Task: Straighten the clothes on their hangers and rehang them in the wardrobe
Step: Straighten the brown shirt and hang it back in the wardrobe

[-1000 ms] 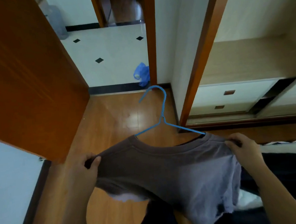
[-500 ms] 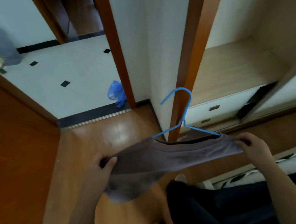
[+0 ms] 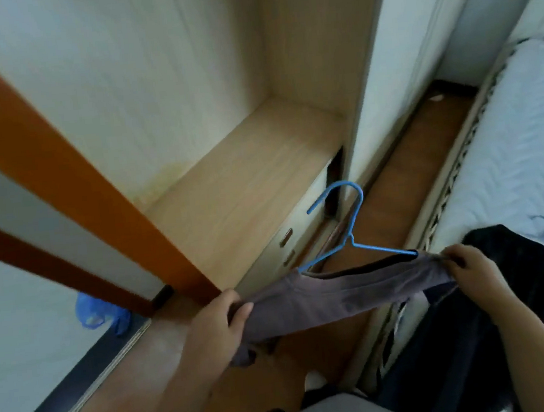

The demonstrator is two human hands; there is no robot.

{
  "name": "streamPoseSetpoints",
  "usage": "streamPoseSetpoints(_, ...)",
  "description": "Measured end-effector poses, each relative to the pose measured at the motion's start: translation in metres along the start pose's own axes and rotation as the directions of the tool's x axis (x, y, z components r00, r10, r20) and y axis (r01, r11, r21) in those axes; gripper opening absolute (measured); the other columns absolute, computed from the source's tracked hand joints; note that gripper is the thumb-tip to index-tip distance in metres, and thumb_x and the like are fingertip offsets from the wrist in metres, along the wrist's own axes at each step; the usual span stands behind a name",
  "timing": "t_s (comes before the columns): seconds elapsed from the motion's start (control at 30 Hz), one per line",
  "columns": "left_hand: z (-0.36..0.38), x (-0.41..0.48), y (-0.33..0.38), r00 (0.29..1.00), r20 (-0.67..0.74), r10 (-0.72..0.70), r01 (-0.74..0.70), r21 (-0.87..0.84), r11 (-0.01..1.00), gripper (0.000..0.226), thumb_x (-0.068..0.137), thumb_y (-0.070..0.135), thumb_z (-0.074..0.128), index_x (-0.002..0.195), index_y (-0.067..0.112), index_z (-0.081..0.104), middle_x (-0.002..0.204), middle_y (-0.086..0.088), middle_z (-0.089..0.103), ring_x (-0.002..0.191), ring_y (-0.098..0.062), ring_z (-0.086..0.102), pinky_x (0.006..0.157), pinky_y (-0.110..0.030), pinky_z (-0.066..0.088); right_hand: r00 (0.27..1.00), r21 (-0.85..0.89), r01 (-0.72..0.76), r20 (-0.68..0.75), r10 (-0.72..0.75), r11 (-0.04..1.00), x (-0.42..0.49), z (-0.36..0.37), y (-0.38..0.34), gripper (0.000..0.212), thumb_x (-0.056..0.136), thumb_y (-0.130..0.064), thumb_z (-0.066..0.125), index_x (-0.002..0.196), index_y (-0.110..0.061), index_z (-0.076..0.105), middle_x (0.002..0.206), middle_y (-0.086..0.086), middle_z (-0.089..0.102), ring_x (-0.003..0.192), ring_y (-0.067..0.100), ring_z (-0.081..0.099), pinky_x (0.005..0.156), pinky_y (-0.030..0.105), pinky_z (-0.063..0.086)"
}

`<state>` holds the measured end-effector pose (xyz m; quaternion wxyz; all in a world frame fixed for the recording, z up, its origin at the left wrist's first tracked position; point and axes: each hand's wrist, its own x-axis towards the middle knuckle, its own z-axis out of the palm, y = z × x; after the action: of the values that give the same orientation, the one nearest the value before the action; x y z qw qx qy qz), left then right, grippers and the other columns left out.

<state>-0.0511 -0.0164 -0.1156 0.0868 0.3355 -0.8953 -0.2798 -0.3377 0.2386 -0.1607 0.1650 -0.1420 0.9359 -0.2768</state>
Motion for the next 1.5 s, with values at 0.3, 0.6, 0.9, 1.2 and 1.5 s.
streamPoseSetpoints(0.3,0.013,0.106,0.037,0.938,-0.083,0.338,-0.341,-0.029,0.940,0.037,0.076,0.050,0.043,0.063,0.016,0.049,0.056,0.006,0.052,0.054,-0.015,0.050,0.048,-0.016,0.028,0.966,0.013,-0.200,-0.166,0.200,0.980,-0.021,-0.021,0.019,0.019,0.082,0.002,0.057,0.097,0.000,0.068,0.088,0.008,0.053,0.097,0.034,0.057,0.078,0.028,0.033)
streamPoseSetpoints(0.6,0.018,0.192,0.041,0.861,-0.234,0.452,-0.467,-0.011,0.884,0.038,0.079,0.035,0.050,0.058,0.004,0.053,0.052,-0.008,0.056,0.046,-0.030,0.052,0.051,-0.031,0.042,0.948,0.031,-0.189,-0.254,0.191,0.981,-0.020,-0.021,-0.013,0.019,0.086,-0.012,0.057,0.068,-0.017,0.055,0.072,0.005,0.056,0.074,0.024,0.053,0.062,0.031,0.035)
streamPoseSetpoints(0.9,0.003,0.225,0.029,0.897,-0.442,0.001,0.011,0.025,1.000,0.030,0.073,0.028,0.054,0.073,-0.001,0.062,0.069,-0.025,0.064,0.069,-0.043,0.058,0.071,-0.046,0.043,0.985,-0.083,0.047,-0.161,-0.060,0.995,0.099,-0.032,-0.081,0.029,0.085,-0.031,0.060,0.071,-0.005,0.064,0.066,0.009,0.063,0.066,0.023,0.057,0.061,0.034,0.043)
streamPoseSetpoints(1.2,-0.038,0.300,0.037,0.743,-0.588,-0.321,0.344,-0.077,0.936,0.033,0.087,0.027,0.058,0.104,0.000,0.061,0.100,-0.027,0.064,0.097,-0.044,0.056,0.095,-0.054,0.040,0.898,-0.003,0.440,0.001,-0.440,0.898,0.240,-0.056,-0.171,0.034,0.085,-0.028,0.061,0.052,-0.021,0.053,0.051,-0.008,0.051,0.054,0.013,0.050,0.051,0.020,0.032)
streamPoseSetpoints(1.5,-0.142,0.345,0.063,0.664,-0.642,-0.383,0.404,-0.123,0.906,0.036,0.092,0.034,0.047,0.111,0.005,0.058,0.113,-0.022,0.061,0.104,-0.040,0.054,0.089,-0.043,0.042,0.701,0.631,0.092,0.509,-0.500,0.771,0.317,-0.086,-0.305,0.033,0.048,-0.032,0.082,0.061,-0.005,0.070,0.058,0.005,0.068,0.053,0.013,0.062,0.050,0.018,0.051)
